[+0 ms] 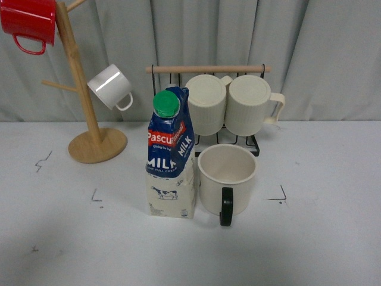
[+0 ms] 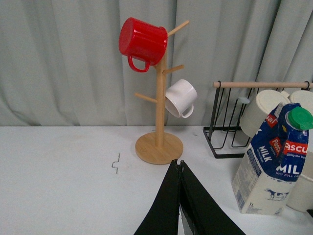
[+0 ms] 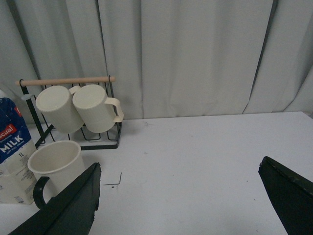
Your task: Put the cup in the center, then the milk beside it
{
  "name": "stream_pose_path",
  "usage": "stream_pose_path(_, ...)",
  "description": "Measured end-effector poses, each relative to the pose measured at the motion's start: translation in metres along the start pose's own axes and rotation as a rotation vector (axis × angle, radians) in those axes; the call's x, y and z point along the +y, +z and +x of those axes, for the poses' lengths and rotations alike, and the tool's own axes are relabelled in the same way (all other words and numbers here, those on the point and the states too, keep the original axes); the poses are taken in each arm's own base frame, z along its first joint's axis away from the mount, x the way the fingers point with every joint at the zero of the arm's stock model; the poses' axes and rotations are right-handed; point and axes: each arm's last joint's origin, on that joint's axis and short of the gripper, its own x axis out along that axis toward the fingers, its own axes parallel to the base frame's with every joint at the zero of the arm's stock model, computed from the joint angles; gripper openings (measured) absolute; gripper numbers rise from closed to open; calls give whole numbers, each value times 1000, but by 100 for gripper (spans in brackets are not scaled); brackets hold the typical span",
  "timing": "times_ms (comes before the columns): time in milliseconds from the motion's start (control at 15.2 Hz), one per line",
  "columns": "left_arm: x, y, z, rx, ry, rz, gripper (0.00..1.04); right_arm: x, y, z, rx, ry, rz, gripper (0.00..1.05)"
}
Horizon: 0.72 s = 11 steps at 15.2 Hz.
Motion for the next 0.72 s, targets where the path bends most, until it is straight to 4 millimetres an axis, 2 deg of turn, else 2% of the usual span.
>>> stream_pose_path(724, 0, -4, -18, 20, 1, 0, 2, 0, 0, 0, 0, 0, 0, 98)
